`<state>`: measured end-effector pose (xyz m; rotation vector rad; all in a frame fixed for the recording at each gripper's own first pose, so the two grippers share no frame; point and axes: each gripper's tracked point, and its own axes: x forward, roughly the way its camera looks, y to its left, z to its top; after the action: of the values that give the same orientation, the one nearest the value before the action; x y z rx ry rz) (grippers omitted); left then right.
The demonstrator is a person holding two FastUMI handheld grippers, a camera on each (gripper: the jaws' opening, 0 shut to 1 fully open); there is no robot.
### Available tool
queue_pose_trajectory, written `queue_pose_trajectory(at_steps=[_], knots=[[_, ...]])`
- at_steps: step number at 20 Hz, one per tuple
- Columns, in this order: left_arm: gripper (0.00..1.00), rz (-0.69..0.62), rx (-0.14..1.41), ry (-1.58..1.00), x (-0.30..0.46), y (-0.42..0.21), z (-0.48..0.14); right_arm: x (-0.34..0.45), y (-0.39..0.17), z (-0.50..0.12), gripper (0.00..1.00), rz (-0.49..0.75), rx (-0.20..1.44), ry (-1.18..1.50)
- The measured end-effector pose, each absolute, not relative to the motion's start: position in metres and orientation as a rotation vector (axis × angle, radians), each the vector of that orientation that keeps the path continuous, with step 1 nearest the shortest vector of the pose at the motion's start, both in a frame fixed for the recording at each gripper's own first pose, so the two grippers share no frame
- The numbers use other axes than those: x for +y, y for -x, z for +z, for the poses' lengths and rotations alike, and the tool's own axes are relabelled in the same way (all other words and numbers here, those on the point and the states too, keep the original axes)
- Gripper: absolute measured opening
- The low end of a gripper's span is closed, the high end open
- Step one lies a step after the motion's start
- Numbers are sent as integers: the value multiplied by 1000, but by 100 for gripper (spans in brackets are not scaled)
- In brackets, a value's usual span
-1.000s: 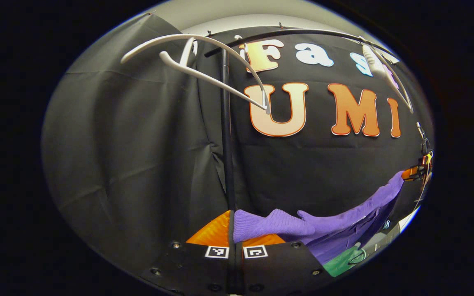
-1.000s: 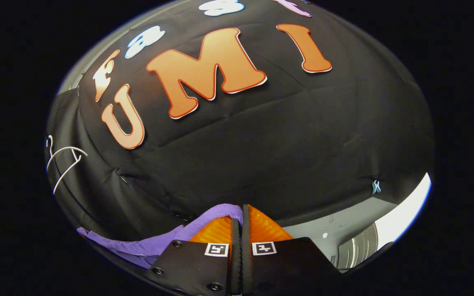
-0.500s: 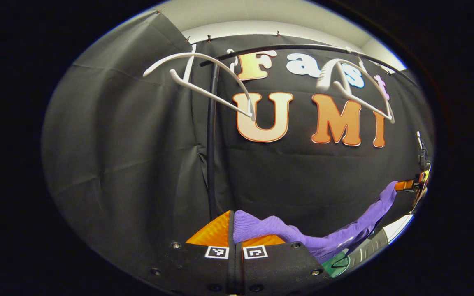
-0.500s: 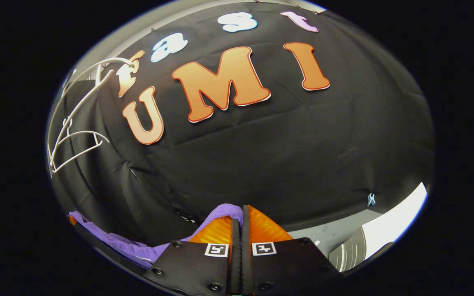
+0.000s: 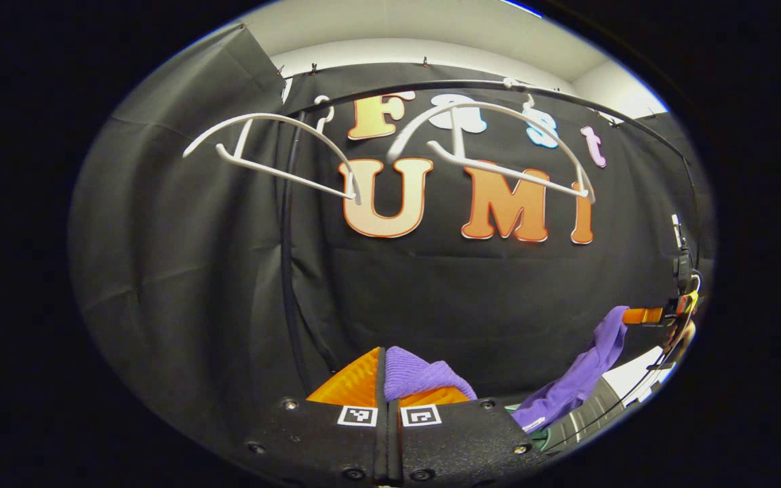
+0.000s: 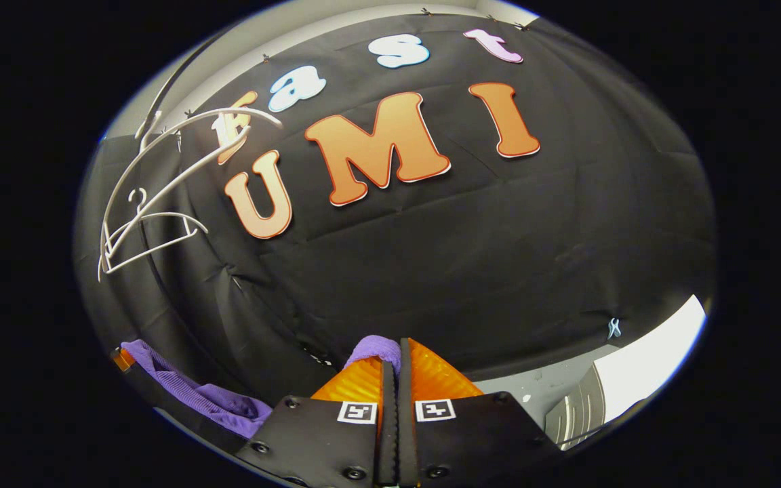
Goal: Grasp the clothes on the hanger with both hands and then place them into the laundry hamper below.
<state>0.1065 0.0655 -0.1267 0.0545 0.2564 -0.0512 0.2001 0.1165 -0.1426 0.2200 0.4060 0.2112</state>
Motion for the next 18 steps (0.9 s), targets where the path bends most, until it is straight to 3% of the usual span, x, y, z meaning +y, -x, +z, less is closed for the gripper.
queue_pose_trajectory(at_steps=[13,18], knots=[[0,-258,275,-50,-77,-97,-168,163,-125,-156,7,279,307,-83],[0,-250,285,-87,-102,-90,-208,157,-119,-186,7,263,324,-41]])
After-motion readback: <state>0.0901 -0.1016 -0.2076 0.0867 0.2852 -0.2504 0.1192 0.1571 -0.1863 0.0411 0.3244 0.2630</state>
